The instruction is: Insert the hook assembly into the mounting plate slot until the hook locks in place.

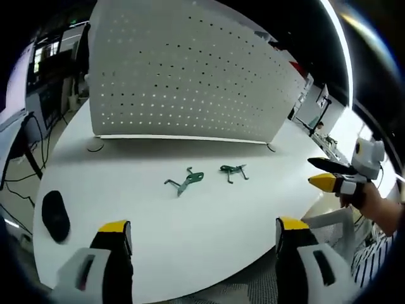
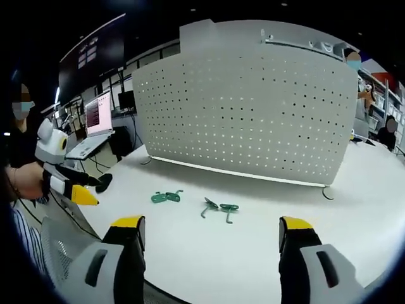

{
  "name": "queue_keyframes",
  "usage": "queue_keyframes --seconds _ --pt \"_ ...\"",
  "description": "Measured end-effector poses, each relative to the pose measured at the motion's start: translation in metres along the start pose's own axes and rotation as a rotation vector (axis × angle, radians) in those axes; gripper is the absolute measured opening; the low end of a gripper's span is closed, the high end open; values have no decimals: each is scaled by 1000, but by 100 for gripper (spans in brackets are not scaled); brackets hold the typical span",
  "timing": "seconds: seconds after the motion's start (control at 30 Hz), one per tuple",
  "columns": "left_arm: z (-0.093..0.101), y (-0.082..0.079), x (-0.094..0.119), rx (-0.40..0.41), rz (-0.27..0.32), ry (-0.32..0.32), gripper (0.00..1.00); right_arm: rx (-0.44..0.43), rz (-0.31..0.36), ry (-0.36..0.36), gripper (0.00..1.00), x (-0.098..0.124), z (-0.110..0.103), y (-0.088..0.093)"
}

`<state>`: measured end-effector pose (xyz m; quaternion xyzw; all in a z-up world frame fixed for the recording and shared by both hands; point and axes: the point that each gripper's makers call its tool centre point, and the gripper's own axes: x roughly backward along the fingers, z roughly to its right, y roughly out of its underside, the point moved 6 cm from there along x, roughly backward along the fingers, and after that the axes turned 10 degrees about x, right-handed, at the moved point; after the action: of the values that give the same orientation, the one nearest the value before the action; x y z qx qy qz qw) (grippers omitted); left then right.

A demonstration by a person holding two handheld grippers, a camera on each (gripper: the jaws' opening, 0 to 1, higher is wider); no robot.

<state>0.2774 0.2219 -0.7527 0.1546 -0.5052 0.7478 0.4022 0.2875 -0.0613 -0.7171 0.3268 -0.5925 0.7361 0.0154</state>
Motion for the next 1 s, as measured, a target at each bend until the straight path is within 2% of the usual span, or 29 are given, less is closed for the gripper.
queue_keyframes --seconds 0.23,0.37,0.6,0.7,1.0 --pt "-5 2 -23 0 -25 50 91 -5 -20 -2 81 -3 3 6" --pt "-6 -1 -35 -14 -25 80 85 -10 -29 -3 80 -4 5 9" --pt "-13 -2 -60 -43 -65 70 79 -13 -48 -11 78 -5 5 14" --pt "-17 -2 -68 -76 -95 55 73 -15 -52 -10 78 -7 7 15" --pt "-23 -6 -89 -87 -111 47 66 -15 -78 -10 76 -8 7 21"
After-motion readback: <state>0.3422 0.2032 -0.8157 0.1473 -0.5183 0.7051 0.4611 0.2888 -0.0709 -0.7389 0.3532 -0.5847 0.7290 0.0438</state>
